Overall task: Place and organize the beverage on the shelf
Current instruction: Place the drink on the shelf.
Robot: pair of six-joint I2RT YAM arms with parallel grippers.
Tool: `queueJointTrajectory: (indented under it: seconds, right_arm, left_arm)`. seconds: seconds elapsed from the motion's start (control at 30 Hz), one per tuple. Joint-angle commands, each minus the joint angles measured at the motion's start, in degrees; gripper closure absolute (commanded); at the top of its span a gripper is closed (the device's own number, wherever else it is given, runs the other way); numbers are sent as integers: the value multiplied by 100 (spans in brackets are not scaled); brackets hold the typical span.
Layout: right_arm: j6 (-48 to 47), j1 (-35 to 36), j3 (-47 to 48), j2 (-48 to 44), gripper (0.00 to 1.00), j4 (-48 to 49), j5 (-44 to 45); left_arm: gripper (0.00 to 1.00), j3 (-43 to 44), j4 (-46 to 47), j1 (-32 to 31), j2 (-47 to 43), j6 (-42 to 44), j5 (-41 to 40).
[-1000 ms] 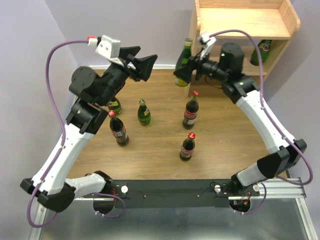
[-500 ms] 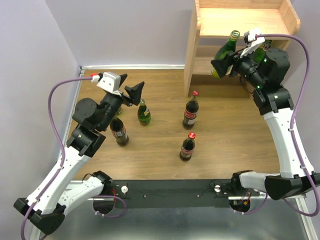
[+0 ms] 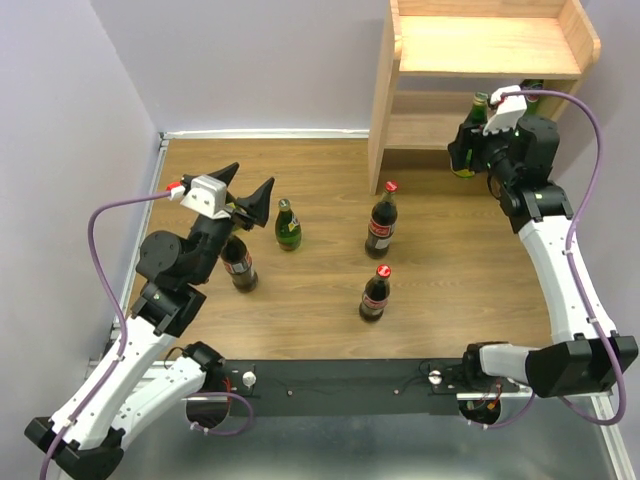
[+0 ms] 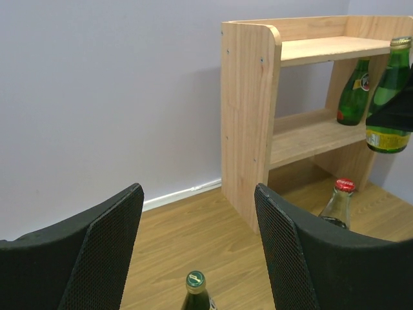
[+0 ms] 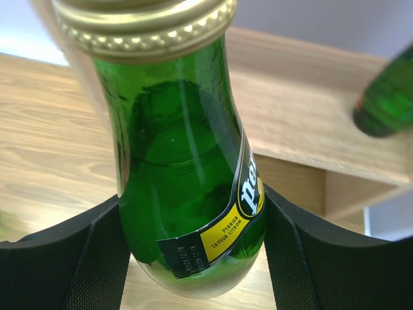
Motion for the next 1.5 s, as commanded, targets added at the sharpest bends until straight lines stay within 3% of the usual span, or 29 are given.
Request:
queueJointTrajectory:
  seconds: [0.0, 0.5, 1.47]
  right_arm:
    - [-70, -154, -213, -73, 99, 1713, 505]
    - [106, -436, -909, 621, 99, 3841, 681]
    - [431, -919, -100, 1895, 99, 4335, 540]
  left_arm:
    - [23, -181, 259, 26, -154, 98, -166]
    - [23, -322, 391, 26, -171, 133, -158]
    - [23, -287, 374, 26, 22, 177, -272]
